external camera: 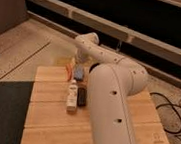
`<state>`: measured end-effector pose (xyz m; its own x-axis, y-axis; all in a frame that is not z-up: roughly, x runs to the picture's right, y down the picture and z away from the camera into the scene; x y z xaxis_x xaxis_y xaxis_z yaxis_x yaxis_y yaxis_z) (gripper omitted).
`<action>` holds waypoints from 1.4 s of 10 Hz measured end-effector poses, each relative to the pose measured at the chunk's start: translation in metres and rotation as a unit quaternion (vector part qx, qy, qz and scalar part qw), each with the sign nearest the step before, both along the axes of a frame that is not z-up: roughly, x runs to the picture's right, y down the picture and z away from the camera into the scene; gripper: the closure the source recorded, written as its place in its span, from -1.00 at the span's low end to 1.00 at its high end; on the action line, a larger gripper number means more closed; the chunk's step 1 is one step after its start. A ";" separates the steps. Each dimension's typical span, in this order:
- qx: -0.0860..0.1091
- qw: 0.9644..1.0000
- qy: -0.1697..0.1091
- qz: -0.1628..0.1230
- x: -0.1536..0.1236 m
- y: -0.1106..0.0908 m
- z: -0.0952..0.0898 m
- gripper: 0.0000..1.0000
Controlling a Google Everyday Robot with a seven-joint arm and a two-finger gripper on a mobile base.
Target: Place the white sponge in the ceramic bowl
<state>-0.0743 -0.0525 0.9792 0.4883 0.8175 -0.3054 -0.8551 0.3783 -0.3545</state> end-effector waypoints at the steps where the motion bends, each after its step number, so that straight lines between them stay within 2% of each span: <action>1: 0.002 1.000 -0.001 -0.003 -0.001 0.000 0.000 -0.30; 4: 0.001 1.000 -0.001 -0.004 -0.001 0.001 0.000 -0.30; 8: -0.006 1.000 0.007 -0.010 -0.001 0.015 0.007 -0.30; 11: -0.007 1.000 0.009 -0.010 -0.004 0.018 0.007 -0.30; 12: -0.010 1.000 0.016 -0.006 -0.001 0.019 0.008 -0.30; 14: -0.034 0.998 0.047 0.000 0.015 0.031 0.014 -0.30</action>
<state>-0.0590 -0.0211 0.9936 0.4555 0.7928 -0.4049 -0.8855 0.3566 -0.2980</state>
